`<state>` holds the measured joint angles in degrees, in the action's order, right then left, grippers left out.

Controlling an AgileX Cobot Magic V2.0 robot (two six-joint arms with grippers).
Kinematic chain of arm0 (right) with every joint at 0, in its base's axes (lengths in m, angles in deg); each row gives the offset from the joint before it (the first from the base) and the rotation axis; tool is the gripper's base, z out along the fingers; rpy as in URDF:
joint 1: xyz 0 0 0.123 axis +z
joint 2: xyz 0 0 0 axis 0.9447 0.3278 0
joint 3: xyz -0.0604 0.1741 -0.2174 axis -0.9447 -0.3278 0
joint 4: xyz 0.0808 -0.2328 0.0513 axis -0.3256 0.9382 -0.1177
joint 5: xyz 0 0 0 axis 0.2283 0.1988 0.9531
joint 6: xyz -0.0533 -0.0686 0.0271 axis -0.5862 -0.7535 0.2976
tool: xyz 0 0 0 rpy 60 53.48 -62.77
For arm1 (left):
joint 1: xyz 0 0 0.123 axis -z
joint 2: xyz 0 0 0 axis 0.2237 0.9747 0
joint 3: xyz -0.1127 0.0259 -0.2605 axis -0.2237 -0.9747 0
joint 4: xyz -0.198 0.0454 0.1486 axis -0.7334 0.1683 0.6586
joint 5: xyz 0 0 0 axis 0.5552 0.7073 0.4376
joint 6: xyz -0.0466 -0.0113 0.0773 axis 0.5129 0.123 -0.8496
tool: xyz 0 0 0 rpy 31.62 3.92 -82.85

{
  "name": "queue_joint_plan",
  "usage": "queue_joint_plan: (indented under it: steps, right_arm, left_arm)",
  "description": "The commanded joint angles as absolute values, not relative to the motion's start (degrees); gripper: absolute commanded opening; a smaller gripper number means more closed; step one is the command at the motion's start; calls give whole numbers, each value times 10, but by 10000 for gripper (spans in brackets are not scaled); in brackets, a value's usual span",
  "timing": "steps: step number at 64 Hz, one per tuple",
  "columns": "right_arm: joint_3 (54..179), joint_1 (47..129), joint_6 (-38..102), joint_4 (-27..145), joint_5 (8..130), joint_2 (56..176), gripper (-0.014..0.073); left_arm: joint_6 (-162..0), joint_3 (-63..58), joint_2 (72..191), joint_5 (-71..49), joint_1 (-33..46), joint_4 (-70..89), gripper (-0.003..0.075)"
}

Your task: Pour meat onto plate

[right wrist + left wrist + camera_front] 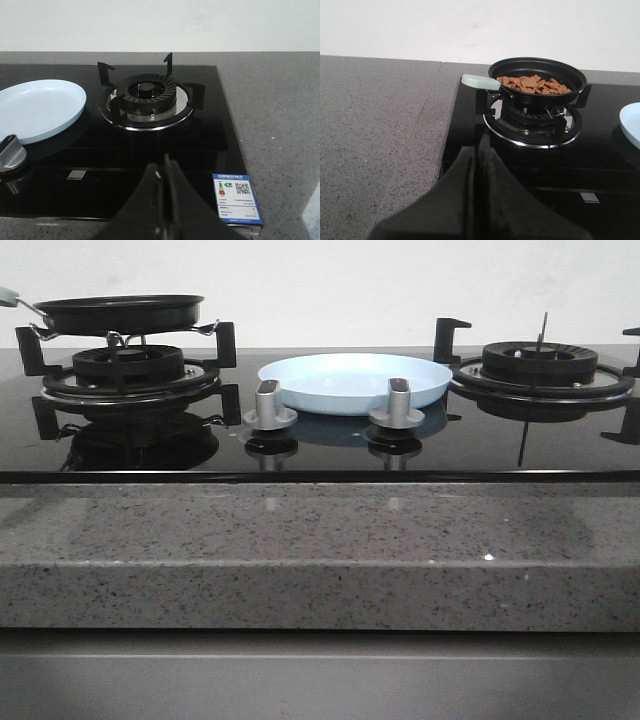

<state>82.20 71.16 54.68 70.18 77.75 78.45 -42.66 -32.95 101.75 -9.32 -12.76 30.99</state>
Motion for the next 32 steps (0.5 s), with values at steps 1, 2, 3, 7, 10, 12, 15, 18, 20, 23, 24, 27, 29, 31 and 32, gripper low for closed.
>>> queue_joint_plan:
  steps: [1,2,3,7,10,12,15,18,20,23,24,27,29,31,32]
  right_arm:
    - [843,708,545,704,727,797,-55]
    - [843,708,545,704,727,797,-53]
    - [843,708,545,704,727,797,-51]
    - [843,708,545,704,727,797,-25]
    - [843,708,545,704,727,797,12]
    - [843,708,545,704,727,797,50]
    - [843,708,545,704,727,797,129]
    - [843,708,545,704,727,797,213]
    - [843,708,545,704,727,797,278]
    - [843,708,545,704,727,797,381]
    - [843,708,545,704,727,797,405]
    - [843,708,545,704,727,797,469]
    - [843,708,545,704,727,797,510]
    - [843,708,545,704,727,797,533]
    - [843,708,545,704,727,797,546]
  left_arm:
    - [-421,-308,1024,-147,-123,304,-19]
    - [-421,-308,1024,-147,-123,304,-18]
    - [-421,-308,1024,-147,-123,304,-17]
    - [-421,-308,1024,-147,-123,304,9]
    - [-421,-308,1024,-147,-123,305,59]
    - [-421,-308,1024,-147,-123,305,108]
    - [-421,-308,1024,-147,-123,305,208]
    - [-421,-308,1024,-147,-123,305,316]
    - [-421,-308,1024,-147,-123,305,397]
    - [-421,-308,1024,-147,-123,305,512]
    - [-421,-308,1024,-147,-123,305,536]
    - [-421,-308,1024,-147,-123,305,589]
    - [-421,-308,1024,-147,-123,305,612]
    - [-421,-308,1024,-147,-123,305,625]
    - [-421,-308,1024,-147,-123,305,625]
